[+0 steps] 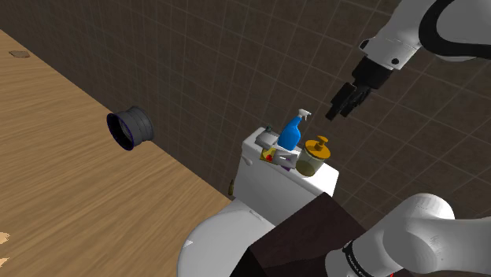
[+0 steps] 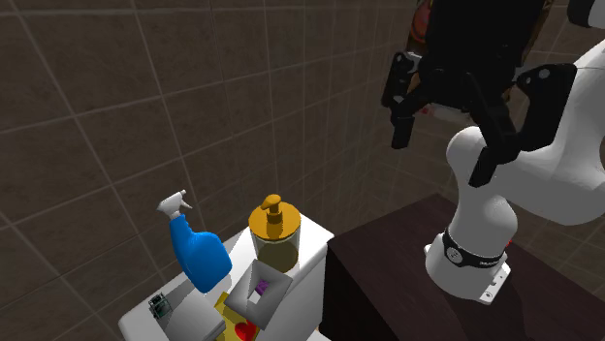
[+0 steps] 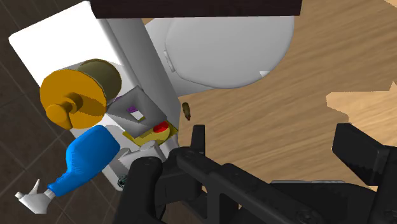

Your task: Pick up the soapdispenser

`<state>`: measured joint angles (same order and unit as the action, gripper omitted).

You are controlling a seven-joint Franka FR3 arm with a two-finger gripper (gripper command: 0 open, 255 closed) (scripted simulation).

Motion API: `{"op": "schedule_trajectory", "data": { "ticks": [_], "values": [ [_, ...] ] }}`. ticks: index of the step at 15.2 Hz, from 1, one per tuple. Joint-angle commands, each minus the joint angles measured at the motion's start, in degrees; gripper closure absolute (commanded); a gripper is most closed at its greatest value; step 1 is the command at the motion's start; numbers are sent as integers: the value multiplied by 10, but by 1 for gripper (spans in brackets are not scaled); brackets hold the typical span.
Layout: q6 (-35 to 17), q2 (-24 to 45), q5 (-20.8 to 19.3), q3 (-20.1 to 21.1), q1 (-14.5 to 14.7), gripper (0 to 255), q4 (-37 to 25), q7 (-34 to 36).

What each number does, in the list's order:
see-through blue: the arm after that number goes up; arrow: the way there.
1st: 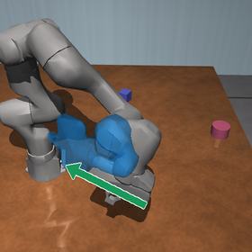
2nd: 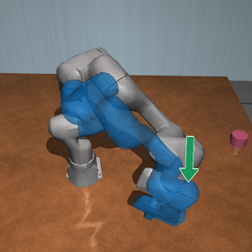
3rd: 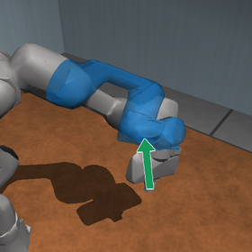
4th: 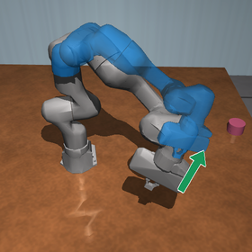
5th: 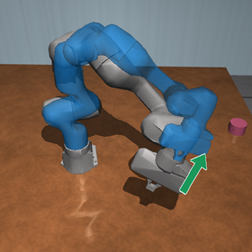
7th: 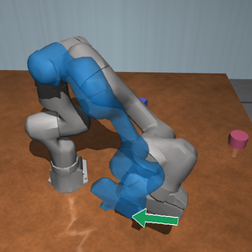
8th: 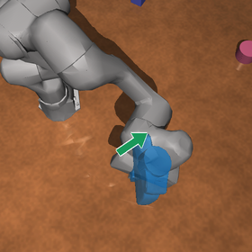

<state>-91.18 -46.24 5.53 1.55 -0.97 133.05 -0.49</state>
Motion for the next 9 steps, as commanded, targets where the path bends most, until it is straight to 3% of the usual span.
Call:
{"op": "schedule_trajectory", "data": {
  "ticks": [1,9],
  "values": [
    [0,0,0,0,0,0,0,0],
    [-119,20,-52,-67,-34,0,89,-74]
  ]
}}
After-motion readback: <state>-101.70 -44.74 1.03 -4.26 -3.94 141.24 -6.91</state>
